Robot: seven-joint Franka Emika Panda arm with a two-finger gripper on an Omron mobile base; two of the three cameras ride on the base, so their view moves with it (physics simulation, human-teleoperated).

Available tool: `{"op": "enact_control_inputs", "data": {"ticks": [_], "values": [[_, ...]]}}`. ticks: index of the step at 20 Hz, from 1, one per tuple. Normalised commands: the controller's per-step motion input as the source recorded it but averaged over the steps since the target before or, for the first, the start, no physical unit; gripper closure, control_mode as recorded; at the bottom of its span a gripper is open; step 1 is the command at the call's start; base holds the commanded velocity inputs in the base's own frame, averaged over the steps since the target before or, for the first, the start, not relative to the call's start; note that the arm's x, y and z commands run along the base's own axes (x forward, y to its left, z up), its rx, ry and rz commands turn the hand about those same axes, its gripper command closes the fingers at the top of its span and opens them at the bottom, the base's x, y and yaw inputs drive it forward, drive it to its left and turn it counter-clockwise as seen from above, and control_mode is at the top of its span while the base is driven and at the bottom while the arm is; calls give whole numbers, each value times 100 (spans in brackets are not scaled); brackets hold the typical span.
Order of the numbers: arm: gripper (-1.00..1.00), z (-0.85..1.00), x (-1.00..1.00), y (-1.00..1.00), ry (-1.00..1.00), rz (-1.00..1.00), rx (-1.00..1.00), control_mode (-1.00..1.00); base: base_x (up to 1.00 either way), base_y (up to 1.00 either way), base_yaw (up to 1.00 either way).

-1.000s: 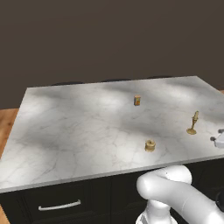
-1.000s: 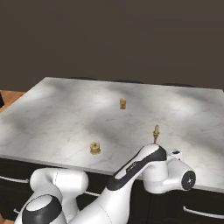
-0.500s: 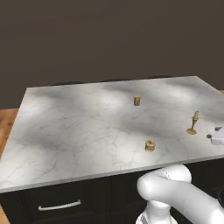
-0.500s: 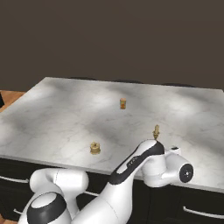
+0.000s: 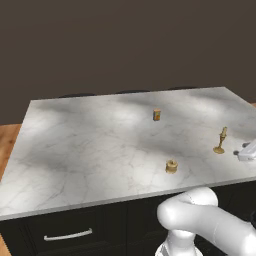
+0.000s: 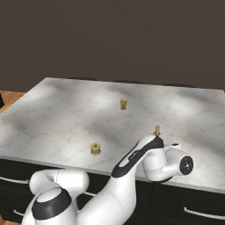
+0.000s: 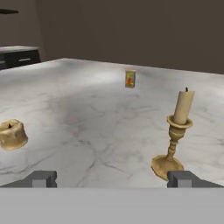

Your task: Pick the candle and candle from the dining table and place them in the open cabinet. Close the cabinet after placing the objects.

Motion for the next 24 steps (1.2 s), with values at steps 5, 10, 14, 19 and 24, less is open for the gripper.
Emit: {"op": "enact_control_inputs", "data": {"ticks": [5,10,14,19,24], "values": [[-100,-3,17,0,4,0,0,-100,0,0,0],[-100,-6,16,0,4,0,0,-100,0,0,0],[-100,-7,10,0,1,0,0,-100,0,0,0],[-100,-8,12,0,0,0,0,-100,0,0,0],[-100,-9,16,0,0,0,0,-100,0,0,0]]}}
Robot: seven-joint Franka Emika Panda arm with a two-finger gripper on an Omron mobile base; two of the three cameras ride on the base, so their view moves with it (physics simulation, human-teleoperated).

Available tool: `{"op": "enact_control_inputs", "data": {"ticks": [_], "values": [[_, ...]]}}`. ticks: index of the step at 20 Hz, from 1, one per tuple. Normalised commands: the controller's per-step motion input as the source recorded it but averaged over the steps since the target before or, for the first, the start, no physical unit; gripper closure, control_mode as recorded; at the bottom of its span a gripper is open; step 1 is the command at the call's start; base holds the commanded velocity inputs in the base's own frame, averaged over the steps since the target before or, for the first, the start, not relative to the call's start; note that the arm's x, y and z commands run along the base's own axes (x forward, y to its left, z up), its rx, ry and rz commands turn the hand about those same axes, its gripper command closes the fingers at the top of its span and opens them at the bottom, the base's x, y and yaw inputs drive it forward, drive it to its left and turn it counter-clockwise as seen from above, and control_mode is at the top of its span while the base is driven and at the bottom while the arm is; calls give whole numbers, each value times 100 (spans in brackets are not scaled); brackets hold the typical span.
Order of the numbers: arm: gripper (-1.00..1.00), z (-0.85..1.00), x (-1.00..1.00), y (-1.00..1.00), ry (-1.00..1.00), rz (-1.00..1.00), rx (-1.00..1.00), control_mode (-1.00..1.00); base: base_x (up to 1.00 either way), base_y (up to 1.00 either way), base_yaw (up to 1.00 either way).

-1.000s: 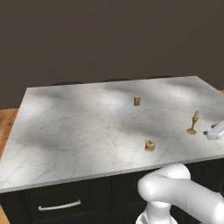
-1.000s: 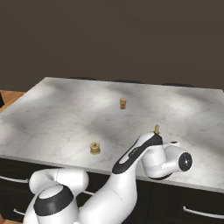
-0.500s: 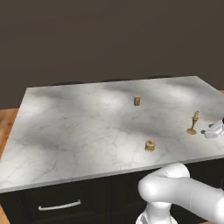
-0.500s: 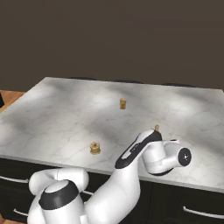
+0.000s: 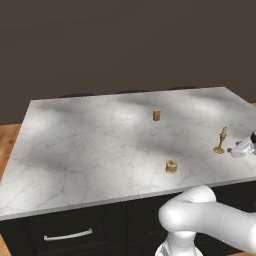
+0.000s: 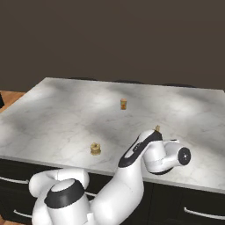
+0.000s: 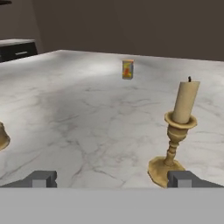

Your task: Pick the candle and candle from the dining table and place them in the open cabinet. Close the cabinet after placing the objects.

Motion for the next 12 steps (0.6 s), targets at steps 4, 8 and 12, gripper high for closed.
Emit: {"op": "enact_control_inputs", "data": {"ticks": [4,8,12], "values": [[-100,-10,19,0,0,0,0,-100,0,0,0],[-100,-9,18,0,0,0,0,-100,0,0,0],[-100,-10,20,0,0,0,0,-100,0,0,0]]}}
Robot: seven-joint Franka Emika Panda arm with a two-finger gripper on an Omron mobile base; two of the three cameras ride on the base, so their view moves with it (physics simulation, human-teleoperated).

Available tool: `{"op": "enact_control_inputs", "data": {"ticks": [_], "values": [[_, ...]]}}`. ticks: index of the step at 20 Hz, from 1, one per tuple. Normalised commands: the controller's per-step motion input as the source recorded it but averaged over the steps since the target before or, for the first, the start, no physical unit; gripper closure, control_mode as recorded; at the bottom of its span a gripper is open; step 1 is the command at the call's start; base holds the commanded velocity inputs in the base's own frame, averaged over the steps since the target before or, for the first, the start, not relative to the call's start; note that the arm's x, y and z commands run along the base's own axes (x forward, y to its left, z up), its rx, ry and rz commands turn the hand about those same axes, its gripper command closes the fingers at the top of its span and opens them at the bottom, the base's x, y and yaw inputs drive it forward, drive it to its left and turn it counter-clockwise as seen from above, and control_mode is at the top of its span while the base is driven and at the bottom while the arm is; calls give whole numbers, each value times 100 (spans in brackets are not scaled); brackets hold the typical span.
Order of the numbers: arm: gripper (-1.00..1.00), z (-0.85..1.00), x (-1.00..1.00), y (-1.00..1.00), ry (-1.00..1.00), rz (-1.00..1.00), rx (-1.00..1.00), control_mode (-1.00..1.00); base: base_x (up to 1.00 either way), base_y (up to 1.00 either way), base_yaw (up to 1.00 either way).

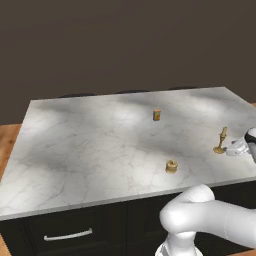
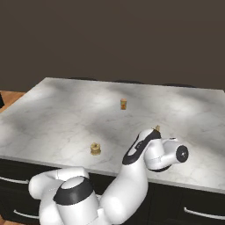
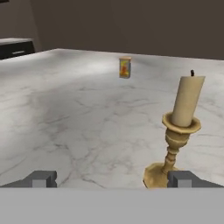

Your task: Pick the candle and candle from the dining table and place them in the open cabinet. Close the cabinet after placing the objects.

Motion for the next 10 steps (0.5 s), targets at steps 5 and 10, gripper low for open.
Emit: {"op": "enact_control_inputs", "data": {"ticks": [5,10], "values": [[-100,-10,21,0,0,0,0,-100,0,0,0],[-100,-10,21,0,0,0,0,-100,0,0,0]]}}
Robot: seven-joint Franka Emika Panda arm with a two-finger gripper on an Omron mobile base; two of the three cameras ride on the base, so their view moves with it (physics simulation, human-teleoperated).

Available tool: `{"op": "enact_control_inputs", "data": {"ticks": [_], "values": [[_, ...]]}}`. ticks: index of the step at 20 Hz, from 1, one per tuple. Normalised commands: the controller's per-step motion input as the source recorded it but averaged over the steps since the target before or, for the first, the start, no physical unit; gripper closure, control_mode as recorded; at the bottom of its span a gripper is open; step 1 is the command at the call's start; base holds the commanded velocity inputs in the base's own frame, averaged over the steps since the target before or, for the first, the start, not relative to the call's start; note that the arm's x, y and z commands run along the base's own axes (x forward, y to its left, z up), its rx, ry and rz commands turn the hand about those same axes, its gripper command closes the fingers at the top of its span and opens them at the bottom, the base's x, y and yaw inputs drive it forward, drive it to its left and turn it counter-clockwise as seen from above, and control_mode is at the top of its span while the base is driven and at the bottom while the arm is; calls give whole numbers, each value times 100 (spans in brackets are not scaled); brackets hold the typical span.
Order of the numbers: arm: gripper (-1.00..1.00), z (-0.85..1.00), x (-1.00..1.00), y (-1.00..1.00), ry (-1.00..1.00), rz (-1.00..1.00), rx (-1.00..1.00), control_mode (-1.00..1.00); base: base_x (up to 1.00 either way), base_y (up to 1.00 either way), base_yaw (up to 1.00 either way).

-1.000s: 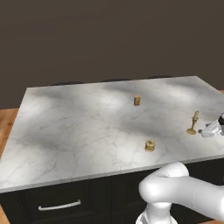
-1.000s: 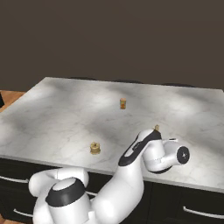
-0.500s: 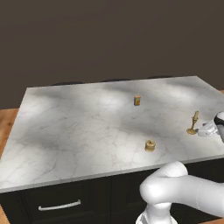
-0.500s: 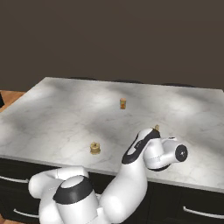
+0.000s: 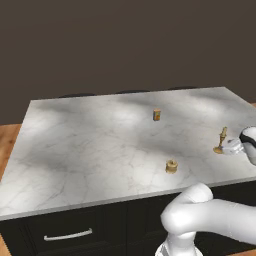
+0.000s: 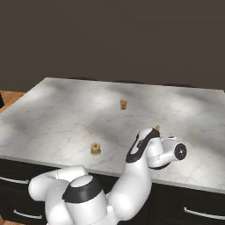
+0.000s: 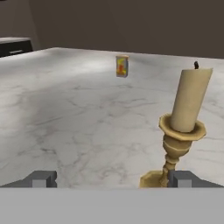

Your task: Pick the candle and candle from the dining table and place them in the open cabinet. Close the cabinet after placing the objects.

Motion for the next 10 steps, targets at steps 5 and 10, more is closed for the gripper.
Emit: {"op": "enact_control_inputs", "data": {"ticks": [5,10], "values": [[-100,-10,22,0,0,0,0,-100,0,0,0],[-100,-9,18,-2,0,0,0,-100,0,0,0]]}}
